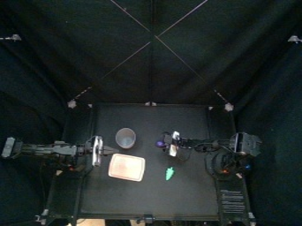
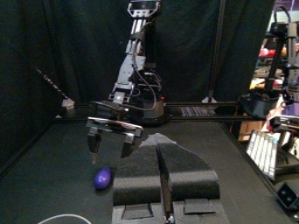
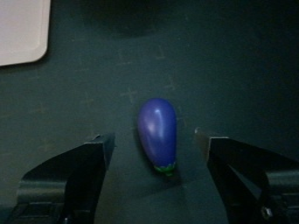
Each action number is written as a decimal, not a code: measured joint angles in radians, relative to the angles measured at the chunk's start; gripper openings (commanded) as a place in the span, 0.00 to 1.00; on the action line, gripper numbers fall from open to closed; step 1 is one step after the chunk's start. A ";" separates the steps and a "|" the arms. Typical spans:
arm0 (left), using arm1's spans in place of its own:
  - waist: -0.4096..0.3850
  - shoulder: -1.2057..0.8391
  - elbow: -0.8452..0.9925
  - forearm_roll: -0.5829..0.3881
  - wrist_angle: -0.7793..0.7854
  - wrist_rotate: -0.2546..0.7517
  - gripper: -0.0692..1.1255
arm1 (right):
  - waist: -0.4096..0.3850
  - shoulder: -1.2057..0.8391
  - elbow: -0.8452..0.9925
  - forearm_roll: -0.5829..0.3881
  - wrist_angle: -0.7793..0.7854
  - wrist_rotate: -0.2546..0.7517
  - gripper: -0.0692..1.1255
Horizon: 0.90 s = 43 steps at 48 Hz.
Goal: Pick the eggplant then place it on the pink plate
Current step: Pick the eggplant
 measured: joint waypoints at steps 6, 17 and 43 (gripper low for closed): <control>0.000 0.000 0.000 0.002 0.000 0.000 0.04 | 0.002 0.043 -0.020 -0.005 0.018 0.002 0.93; 0.000 -0.002 0.000 0.002 0.002 0.000 0.03 | -0.003 0.094 -0.055 -0.006 0.035 -0.002 0.92; 0.000 -0.002 0.003 0.002 0.003 0.000 0.04 | -0.002 0.166 -0.130 -0.008 0.132 0.003 0.59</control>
